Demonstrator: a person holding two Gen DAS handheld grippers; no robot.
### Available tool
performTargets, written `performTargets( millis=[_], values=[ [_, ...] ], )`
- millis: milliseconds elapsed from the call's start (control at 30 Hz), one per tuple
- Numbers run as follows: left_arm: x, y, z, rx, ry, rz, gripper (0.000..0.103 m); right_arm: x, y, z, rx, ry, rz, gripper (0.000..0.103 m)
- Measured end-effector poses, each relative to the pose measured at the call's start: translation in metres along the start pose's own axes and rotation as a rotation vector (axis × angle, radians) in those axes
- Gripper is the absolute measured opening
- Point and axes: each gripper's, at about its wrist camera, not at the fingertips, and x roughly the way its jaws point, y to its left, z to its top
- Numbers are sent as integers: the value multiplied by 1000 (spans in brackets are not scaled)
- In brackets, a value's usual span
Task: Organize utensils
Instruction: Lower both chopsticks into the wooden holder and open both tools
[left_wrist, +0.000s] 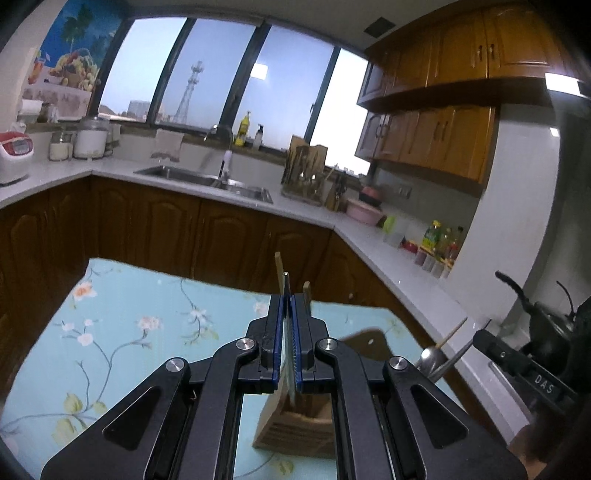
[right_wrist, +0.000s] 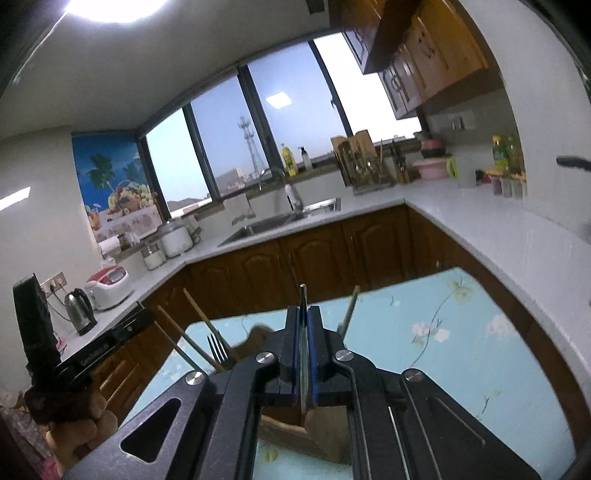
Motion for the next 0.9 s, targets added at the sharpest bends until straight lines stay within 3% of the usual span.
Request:
performTargets(
  millis=[233,633,733,800,833,900],
  values=[
    [11,1,-11,-6,55,1,5,9,-7,-10,23,35,-11,4],
    [11,1,-7,-2,74,-9,5,15,-10,-9,42,63,1,7],
    [6,2,-5,-5,75,-6,16,13,-11,-8,59,62,17,10],
    [-1,3,-4,-11,69,3,31,10,-11,-8,66,56,17,14],
    [-5,4,-3,-19,63,5,35,8,-13,-6,69,52,18,22],
    [-15,8,-2,-33,53,16,53,1,-13,-4,81,41,33,33]
  ],
)
